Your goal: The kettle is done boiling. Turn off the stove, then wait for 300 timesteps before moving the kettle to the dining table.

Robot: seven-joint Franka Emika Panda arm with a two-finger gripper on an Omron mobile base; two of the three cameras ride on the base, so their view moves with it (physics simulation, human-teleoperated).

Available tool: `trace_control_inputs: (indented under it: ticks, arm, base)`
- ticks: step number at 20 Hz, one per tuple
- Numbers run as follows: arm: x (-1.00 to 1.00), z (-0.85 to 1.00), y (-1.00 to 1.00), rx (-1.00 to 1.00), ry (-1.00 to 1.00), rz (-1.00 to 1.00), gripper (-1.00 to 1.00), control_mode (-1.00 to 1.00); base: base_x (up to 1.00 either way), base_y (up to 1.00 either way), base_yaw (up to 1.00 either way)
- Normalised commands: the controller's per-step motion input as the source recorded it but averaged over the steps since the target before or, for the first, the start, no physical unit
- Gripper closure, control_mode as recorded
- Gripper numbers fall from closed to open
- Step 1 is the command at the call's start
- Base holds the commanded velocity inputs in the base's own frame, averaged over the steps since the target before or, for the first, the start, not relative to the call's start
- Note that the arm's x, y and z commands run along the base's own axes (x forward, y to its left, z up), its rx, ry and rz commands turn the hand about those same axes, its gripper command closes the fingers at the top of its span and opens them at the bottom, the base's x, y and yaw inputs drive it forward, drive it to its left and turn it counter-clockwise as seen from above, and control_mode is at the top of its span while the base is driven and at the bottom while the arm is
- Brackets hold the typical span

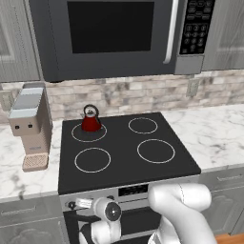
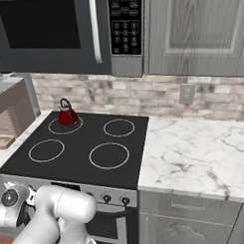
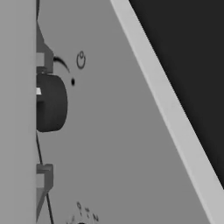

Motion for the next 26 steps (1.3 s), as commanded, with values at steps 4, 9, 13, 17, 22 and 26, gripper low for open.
trace_control_inputs:
  ticks: [4,9,13,17,22,26]
  arm:
    - [-0.20,-0.01,0.00,0.00,0.00,0.00,-1.00,-1.00]
    - [-0.33,0.00,0.00,0.00,0.00,0.00,-1.00,-1.00]
    - [-0.36,0.00,0.09,0.00,0.00,0.00,-1.00,-1.00]
    - [-0.39,0.03,0.05,0.00,0.00,0.00,-1.00,-1.00]
    - [-0.33,0.12,0.09,0.00,0.00,0.00,-1.00,-1.00]
    - [-0.29,0.19,0.05,0.00,0.00,-0.01,-1.00,-1.00]
  base:
    - [0.00,0.00,0.00]
    - [0.00,0.00,0.00]
    - [0.00,0.00,0.00]
    - [0.00,0.00,0.00]
    - [0.00,0.00,0.00]
    - [0.00,0.00,0.00]
